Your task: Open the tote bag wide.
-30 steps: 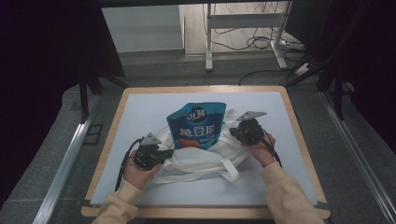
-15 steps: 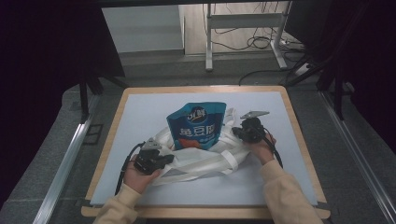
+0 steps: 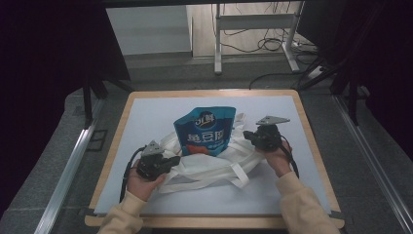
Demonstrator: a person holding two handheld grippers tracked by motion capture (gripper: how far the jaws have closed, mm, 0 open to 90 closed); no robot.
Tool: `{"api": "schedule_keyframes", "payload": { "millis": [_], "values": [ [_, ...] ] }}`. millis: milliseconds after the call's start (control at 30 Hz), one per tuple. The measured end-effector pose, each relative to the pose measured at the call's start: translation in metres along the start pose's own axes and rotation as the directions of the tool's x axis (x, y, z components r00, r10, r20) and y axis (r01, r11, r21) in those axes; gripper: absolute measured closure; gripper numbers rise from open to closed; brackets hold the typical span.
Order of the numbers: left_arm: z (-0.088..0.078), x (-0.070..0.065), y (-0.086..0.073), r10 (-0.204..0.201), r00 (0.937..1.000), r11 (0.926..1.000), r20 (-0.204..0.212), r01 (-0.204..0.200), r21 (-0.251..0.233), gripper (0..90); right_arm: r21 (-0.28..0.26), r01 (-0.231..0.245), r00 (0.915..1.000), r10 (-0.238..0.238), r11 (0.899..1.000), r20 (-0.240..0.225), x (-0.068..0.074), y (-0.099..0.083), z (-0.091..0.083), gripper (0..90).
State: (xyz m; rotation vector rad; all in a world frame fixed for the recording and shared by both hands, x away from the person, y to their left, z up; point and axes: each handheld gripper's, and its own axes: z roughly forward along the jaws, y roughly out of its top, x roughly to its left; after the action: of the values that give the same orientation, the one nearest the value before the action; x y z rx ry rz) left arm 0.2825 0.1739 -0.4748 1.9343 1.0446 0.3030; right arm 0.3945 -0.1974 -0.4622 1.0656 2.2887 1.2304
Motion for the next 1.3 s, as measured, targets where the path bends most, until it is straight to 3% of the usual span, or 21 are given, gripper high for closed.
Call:
{"api": "schedule_keyframes", "payload": {
  "millis": [167,333,433,500,567,633,700,800,967,1300],
  "values": [
    [-0.019,0.003,-0.001,-0.003,0.9999,0.9987,-0.011,0.003,-0.051,89.1,-0.069,0.016,0.9996,-0.017,0.997,-0.021,0.008,0.001,-0.028,88.6],
    [-0.034,0.017,-0.007,-0.038,0.9980,0.9959,-0.051,0.034,-0.084,88.4,-0.131,0.045,0.9982,-0.050,0.990,-0.035,0.011,-0.005,-0.059,87.0],
    [-0.040,0.029,-0.014,-0.083,0.9937,0.9925,-0.076,0.075,-0.096,85.9,-0.148,0.044,0.9979,-0.050,0.988,-0.040,0.009,-0.015,-0.075,81.8],
    [-0.043,0.037,-0.019,-0.116,0.9895,0.9887,-0.086,0.107,-0.104,80.4,-0.157,0.044,0.9982,-0.049,0.987,-0.033,0.006,-0.025,-0.084,75.0],
    [-0.045,0.043,-0.024,-0.152,0.9835,0.9836,-0.098,0.141,-0.112,66.6,-0.172,0.048,0.9985,-0.052,0.984,-0.018,0.003,-0.036,-0.093,65.3],
    [-0.045,0.048,-0.029,-0.164,0.9785,0.9827,-0.125,0.151,-0.107,56.9,-0.185,0.040,0.9992,-0.040,0.982,0.004,-0.001,-0.046,-0.101,57.2],
    [-0.044,0.051,-0.033,-0.164,0.9773,0.9839,-0.134,0.152,-0.094,51.0,-0.196,0.021,0.9997,-0.018,0.980,0.016,-0.007,-0.056,-0.107,52.7],
    [-0.039,0.055,-0.038,-0.152,0.9749,0.9871,-0.162,0.142,-0.075,43.7,-0.175,-0.005,0.9992,0.012,0.984,0.038,-0.018,-0.071,-0.110,49.0],
    [-0.028,0.062,-0.043,-0.179,0.9717,0.9837,-0.154,0.174,-0.047,40.5,-0.136,-0.036,0.9971,0.045,0.990,0.061,-0.031,-0.088,-0.101,47.9],
    [-0.024,0.059,-0.044,-0.143,0.9730,0.9897,-0.181,0.139,-0.032,35.2,-0.113,-0.035,0.9971,0.042,0.993,0.063,-0.028,-0.091,-0.090,41.6]
  ]
}}
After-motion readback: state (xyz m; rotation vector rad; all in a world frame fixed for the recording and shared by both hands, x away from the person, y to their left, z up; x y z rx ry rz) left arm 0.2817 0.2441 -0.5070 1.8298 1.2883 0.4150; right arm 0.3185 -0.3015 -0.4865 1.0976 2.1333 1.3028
